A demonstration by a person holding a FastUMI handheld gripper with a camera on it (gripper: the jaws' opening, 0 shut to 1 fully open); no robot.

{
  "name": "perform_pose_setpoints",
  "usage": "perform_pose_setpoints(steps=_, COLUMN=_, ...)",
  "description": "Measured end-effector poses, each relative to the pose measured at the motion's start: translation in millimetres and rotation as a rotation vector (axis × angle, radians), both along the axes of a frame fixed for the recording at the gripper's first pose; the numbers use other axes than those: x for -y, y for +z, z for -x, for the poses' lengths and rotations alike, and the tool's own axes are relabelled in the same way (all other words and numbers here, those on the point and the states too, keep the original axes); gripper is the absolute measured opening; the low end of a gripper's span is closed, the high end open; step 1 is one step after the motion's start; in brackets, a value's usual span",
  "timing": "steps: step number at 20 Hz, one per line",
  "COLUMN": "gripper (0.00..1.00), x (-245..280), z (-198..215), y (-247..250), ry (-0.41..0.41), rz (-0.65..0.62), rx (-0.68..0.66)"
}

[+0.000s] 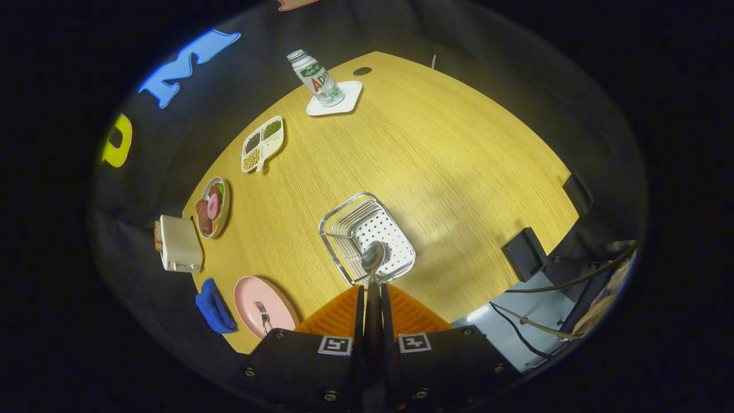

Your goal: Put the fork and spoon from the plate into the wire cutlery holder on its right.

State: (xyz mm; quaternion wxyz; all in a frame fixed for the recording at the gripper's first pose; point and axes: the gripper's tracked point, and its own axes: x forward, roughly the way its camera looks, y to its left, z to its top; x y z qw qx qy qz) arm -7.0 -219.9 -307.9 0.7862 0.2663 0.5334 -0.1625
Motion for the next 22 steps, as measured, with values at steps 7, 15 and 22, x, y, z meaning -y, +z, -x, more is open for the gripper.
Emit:
perform_pose_setpoints(steps=7, gripper=0.18, x=12, z=1, y=28, ry=-0.032, rz=0.043, rx=0.079)
perform_pose_setpoints(steps=15, gripper=0.19, x=-13, z=-12, y=54, ry=0.022, rz=0.054, rx=0.145)
perform_pose_setpoints(steps=22, gripper=0.18, x=-69, z=-28, y=61, ry=0.111, rz=0.015, rx=0.172)
